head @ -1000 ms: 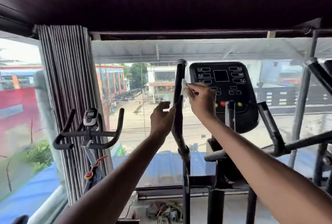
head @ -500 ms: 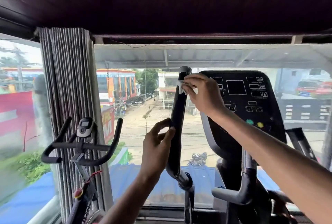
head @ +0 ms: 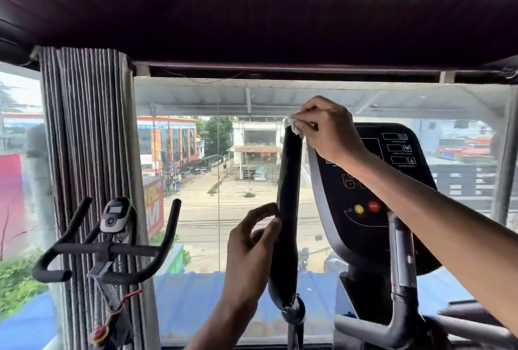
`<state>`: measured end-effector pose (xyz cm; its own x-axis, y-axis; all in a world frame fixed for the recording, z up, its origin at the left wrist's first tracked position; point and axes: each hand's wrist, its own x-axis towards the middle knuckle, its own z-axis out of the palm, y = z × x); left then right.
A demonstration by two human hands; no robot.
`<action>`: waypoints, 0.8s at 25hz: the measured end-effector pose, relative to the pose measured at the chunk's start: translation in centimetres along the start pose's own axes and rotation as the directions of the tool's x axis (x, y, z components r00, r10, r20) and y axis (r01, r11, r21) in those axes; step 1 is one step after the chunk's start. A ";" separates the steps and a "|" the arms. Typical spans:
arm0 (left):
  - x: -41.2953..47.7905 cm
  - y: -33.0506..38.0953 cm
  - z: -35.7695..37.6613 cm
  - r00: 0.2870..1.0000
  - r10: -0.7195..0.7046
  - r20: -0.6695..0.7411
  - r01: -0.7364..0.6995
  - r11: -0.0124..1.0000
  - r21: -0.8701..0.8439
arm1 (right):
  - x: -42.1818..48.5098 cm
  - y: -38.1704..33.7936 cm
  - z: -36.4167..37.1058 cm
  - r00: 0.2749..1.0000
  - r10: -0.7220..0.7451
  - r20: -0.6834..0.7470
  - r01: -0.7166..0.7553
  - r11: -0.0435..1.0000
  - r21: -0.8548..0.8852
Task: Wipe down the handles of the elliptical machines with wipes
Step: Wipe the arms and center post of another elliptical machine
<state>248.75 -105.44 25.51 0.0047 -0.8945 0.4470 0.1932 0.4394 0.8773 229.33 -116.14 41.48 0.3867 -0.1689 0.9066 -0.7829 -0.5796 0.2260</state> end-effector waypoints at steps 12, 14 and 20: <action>0.1 0.0 0.1 0.999 -0.046 -0.010 0.046 0.998 -0.052 | 2.6 0.2 0.3 0.985 -0.011 0.172 0.028 0.995 -0.099; 0.0 0.0 0.1 0.999 -0.050 -0.014 0.049 0.997 -0.056 | 2.9 0.0 0.3 0.983 0.003 0.183 0.013 0.996 -0.085; -0.1 -0.1 -0.1 0.999 -0.050 0.001 0.050 0.996 -0.075 | 2.7 -1.0 -0.1 0.957 0.000 0.290 0.019 0.998 -0.062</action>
<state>248.85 -105.39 25.38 -0.0057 -0.9152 0.4029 0.2661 0.3870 0.8828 231.13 -115.93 43.76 0.5116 -0.3923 0.7645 -0.8040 -0.5322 0.2650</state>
